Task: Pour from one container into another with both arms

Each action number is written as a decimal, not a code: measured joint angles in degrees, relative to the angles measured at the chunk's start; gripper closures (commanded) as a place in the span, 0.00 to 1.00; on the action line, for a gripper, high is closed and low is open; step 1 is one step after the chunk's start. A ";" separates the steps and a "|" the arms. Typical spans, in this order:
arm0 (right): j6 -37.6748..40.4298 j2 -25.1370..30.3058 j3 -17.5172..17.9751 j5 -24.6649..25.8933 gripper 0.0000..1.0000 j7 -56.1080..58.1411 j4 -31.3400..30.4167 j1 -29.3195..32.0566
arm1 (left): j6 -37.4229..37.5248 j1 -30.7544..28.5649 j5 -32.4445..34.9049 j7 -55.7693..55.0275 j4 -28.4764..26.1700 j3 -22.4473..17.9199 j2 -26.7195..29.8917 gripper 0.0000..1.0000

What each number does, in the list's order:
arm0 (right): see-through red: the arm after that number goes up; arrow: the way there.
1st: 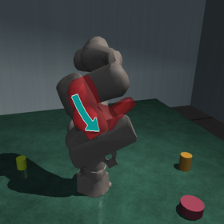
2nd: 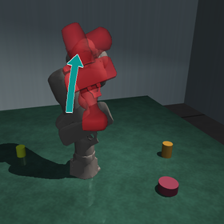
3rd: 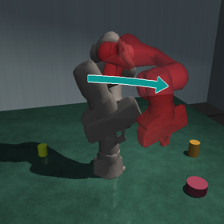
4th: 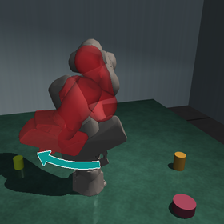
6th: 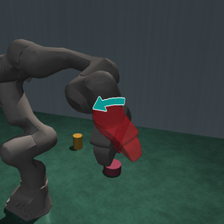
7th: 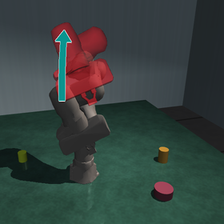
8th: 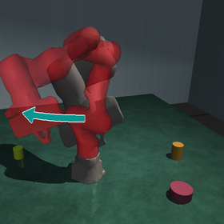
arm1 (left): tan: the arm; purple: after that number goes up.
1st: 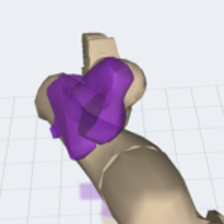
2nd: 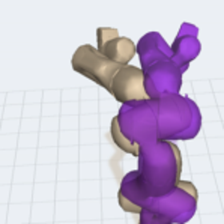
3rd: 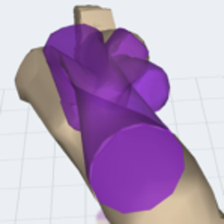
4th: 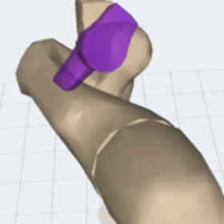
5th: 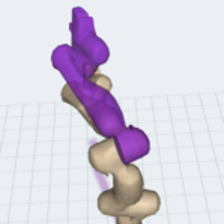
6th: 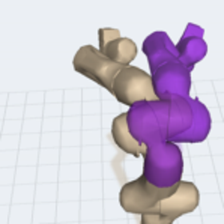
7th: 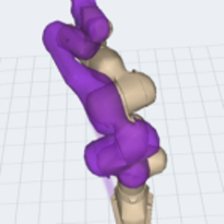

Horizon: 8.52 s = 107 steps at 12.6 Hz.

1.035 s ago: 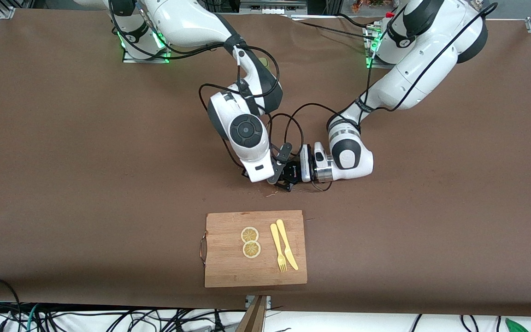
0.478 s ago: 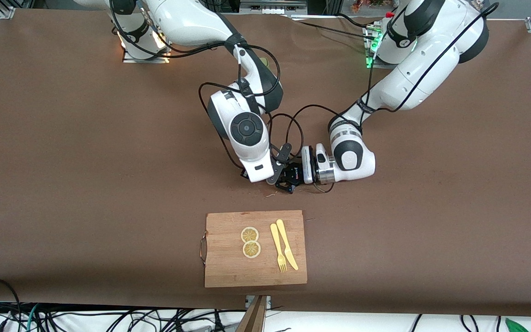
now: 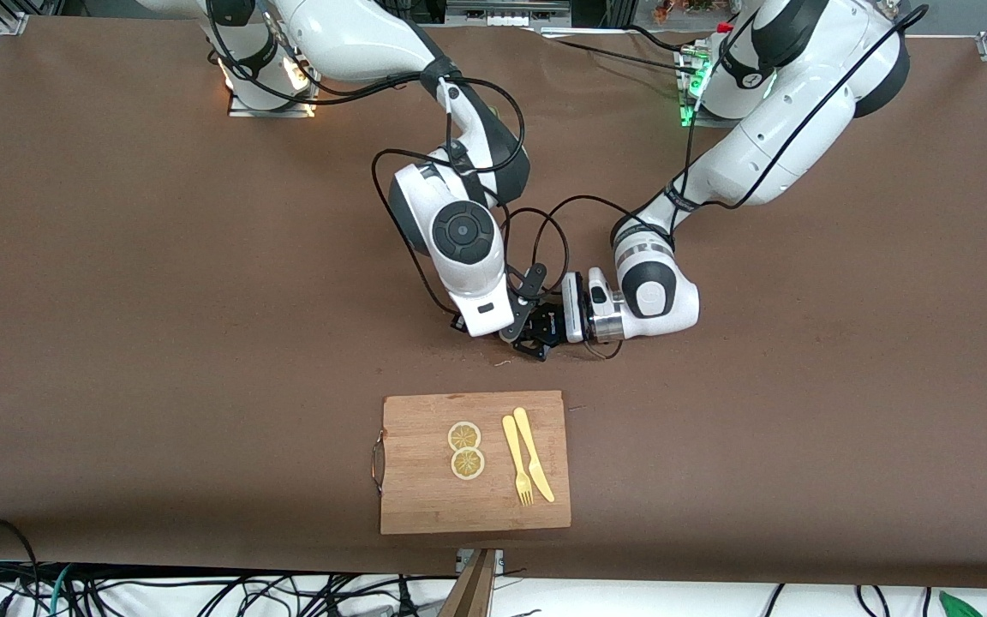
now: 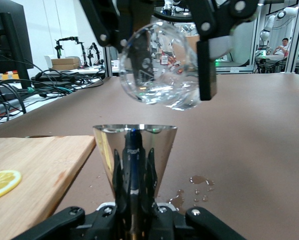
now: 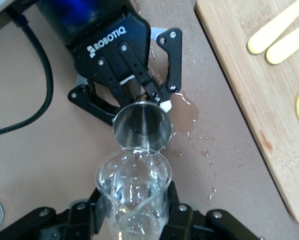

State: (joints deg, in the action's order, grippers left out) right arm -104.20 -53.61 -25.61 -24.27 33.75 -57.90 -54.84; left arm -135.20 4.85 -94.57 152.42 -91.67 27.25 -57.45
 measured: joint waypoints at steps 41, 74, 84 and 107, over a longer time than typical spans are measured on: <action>5.41 13.53 4.51 -40.68 0.71 109.54 -50.06 55.42 | 60.37 -17.80 18.99 -1.89 -3.47 -44.22 1.32 1.00; -1.35 44.78 27.79 29.01 0.00 -10.55 -46.83 51.23 | 54.61 -19.45 35.55 -20.05 -3.70 -50.64 19.86 0.00; 16.70 51.92 28.34 30.93 0.00 -41.12 -35.15 53.86 | 36.04 -19.71 62.06 -79.75 -5.76 -35.77 43.74 0.00; 11.13 52.09 25.60 25.32 0.00 -35.32 -34.50 57.56 | 45.28 -18.83 93.07 -143.72 -11.58 -15.44 68.37 0.00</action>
State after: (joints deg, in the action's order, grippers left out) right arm -93.07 -1.52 -0.02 1.05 -1.56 -92.41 2.72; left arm -89.92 -13.98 -1.51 8.69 -103.25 11.81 10.92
